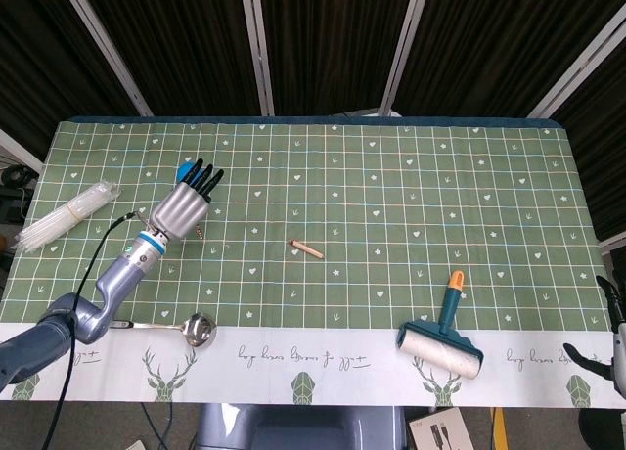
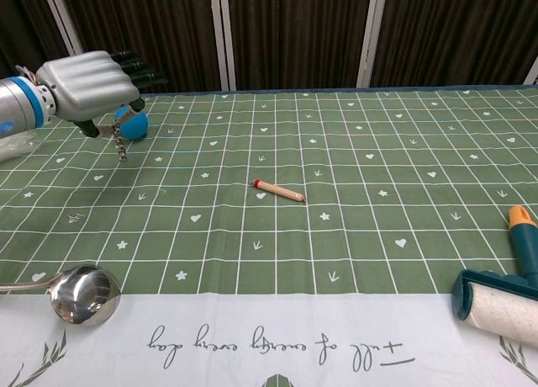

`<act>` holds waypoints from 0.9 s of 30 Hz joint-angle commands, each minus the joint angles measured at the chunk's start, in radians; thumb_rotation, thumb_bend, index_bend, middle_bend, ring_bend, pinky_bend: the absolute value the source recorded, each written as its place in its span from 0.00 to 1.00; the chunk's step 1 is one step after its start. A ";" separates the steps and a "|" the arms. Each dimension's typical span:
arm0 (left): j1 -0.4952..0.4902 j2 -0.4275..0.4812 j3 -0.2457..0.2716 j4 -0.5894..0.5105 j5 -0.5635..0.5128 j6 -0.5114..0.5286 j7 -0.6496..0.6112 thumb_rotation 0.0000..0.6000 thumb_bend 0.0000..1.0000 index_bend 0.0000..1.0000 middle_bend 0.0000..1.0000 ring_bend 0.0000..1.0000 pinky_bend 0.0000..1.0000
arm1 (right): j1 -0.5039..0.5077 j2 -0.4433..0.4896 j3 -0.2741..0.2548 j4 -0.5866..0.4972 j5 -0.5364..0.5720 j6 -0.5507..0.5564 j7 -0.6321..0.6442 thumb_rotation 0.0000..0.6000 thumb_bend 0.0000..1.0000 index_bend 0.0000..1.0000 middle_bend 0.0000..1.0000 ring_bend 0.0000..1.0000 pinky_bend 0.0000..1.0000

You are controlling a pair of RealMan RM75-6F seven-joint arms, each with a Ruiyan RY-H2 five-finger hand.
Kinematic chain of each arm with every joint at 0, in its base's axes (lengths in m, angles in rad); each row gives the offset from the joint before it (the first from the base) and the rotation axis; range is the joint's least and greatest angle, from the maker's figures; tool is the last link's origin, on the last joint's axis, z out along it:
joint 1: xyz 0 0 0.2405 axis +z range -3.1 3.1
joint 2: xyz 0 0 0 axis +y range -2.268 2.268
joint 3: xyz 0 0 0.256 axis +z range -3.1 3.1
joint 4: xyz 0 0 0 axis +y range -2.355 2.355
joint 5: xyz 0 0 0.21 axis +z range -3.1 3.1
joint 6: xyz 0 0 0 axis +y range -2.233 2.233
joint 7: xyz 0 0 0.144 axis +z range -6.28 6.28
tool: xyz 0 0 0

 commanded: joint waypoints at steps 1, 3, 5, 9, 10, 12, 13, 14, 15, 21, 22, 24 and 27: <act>-0.011 0.076 0.078 -0.036 0.127 0.073 0.105 1.00 0.35 0.62 0.00 0.00 0.00 | 0.000 0.000 0.000 -0.001 0.000 0.000 0.001 1.00 0.00 0.07 0.00 0.00 0.08; -0.009 0.106 0.110 -0.048 0.182 0.103 0.147 1.00 0.35 0.62 0.00 0.00 0.00 | -0.001 0.001 0.000 -0.001 -0.001 0.001 0.002 1.00 0.00 0.07 0.00 0.00 0.08; -0.002 0.132 0.137 -0.057 0.227 0.130 0.197 1.00 0.36 0.62 0.00 0.00 0.00 | -0.001 0.001 -0.001 -0.002 -0.003 0.003 0.003 1.00 0.00 0.07 0.00 0.00 0.08; 0.011 0.170 0.175 -0.067 0.290 0.164 0.273 1.00 0.37 0.62 0.00 0.00 0.00 | -0.001 -0.001 -0.001 0.000 -0.010 0.006 0.002 1.00 0.00 0.07 0.00 0.00 0.08; 0.017 0.177 0.179 -0.070 0.297 0.171 0.283 1.00 0.37 0.62 0.00 0.00 0.00 | 0.000 -0.002 -0.001 0.001 -0.012 0.007 0.001 1.00 0.00 0.07 0.00 0.00 0.08; 0.027 0.187 0.183 -0.074 0.306 0.181 0.305 1.00 0.37 0.62 0.00 0.00 0.00 | 0.000 -0.003 -0.001 0.002 -0.014 0.008 0.001 1.00 0.00 0.07 0.00 0.00 0.08; 0.032 0.191 0.183 -0.076 0.311 0.184 0.318 1.00 0.37 0.62 0.00 0.00 0.00 | 0.001 -0.004 -0.001 0.002 -0.015 0.008 0.001 1.00 0.00 0.07 0.00 0.00 0.08; 0.038 0.194 0.183 -0.079 0.313 0.186 0.330 1.00 0.37 0.62 0.00 0.00 0.00 | 0.002 -0.006 0.000 0.001 -0.015 0.008 0.003 1.00 0.00 0.07 0.00 0.00 0.08; 0.042 0.195 0.182 -0.082 0.314 0.187 0.338 1.00 0.37 0.62 0.00 0.00 0.00 | 0.002 -0.007 0.000 0.001 -0.015 0.007 0.003 1.00 0.00 0.07 0.00 0.00 0.08; 0.061 0.197 0.191 -0.106 0.334 0.178 0.387 1.00 0.37 0.62 0.00 0.00 0.00 | 0.012 -0.016 0.001 0.005 -0.017 -0.003 -0.004 1.00 0.00 0.07 0.00 0.00 0.08; 0.064 0.196 0.192 -0.109 0.337 0.176 0.390 1.00 0.37 0.62 0.00 0.00 0.00 | 0.012 -0.017 0.001 0.005 -0.018 -0.003 -0.005 1.00 0.00 0.07 0.00 0.00 0.08; 0.070 0.188 0.192 -0.113 0.339 0.168 0.402 1.00 0.37 0.62 0.00 0.00 0.00 | 0.013 -0.016 0.001 0.003 -0.017 -0.005 -0.003 1.00 0.00 0.07 0.00 0.00 0.08; 0.077 0.170 0.195 -0.107 0.346 0.152 0.422 1.00 0.37 0.61 0.00 0.00 0.00 | 0.013 -0.015 0.002 0.002 -0.019 -0.002 -0.002 1.00 0.00 0.07 0.00 0.00 0.08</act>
